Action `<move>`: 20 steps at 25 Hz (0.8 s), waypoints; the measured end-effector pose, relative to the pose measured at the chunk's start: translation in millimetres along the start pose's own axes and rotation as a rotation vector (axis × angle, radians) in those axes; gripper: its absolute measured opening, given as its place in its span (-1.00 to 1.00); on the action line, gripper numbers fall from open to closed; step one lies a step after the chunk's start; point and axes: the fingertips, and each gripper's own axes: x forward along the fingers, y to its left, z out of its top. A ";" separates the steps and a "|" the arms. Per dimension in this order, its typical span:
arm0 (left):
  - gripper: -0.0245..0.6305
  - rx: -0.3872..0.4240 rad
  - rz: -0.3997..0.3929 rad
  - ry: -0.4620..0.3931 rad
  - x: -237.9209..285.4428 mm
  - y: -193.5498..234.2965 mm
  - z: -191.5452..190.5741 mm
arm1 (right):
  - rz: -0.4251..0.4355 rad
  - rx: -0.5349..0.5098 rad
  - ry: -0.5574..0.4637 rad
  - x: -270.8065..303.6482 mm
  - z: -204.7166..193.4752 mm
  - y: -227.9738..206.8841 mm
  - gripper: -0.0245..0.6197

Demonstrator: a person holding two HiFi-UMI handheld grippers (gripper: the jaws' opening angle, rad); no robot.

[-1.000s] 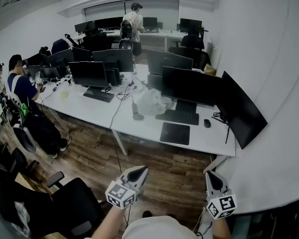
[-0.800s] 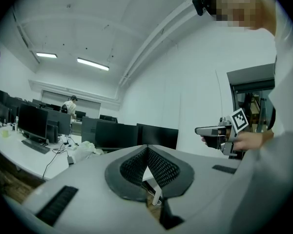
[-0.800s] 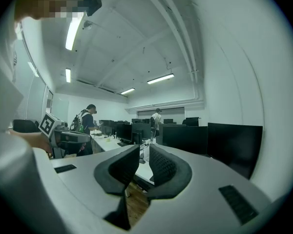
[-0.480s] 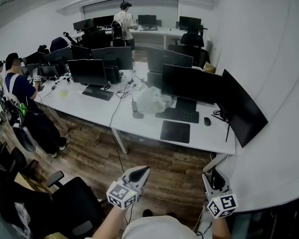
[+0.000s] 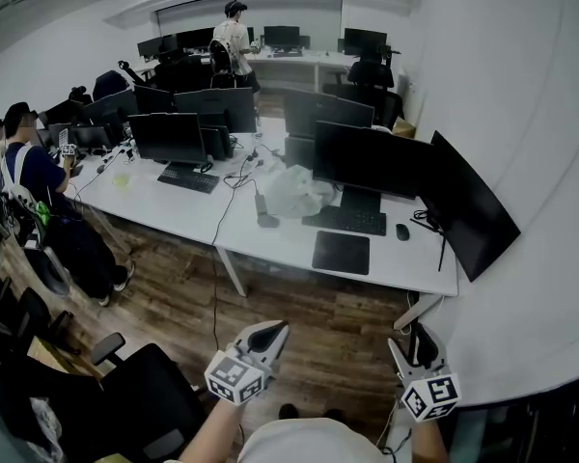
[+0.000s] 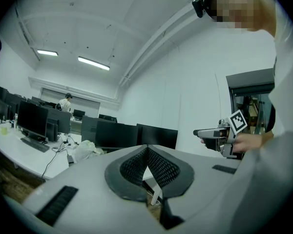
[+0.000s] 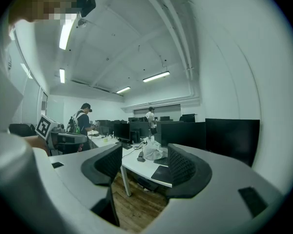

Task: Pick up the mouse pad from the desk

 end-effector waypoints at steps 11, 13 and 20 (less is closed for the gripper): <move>-0.88 -0.012 -0.032 0.021 -17.6 20.9 -11.0 | -0.023 0.004 0.015 8.7 -10.6 26.2 0.01; -0.88 -0.011 -0.047 0.025 -19.4 21.8 -13.1 | -0.035 0.008 0.021 8.0 -13.0 29.8 0.01; -0.88 -0.014 -0.076 0.040 -20.6 25.0 -18.3 | -0.054 0.014 0.046 9.9 -20.5 37.3 0.01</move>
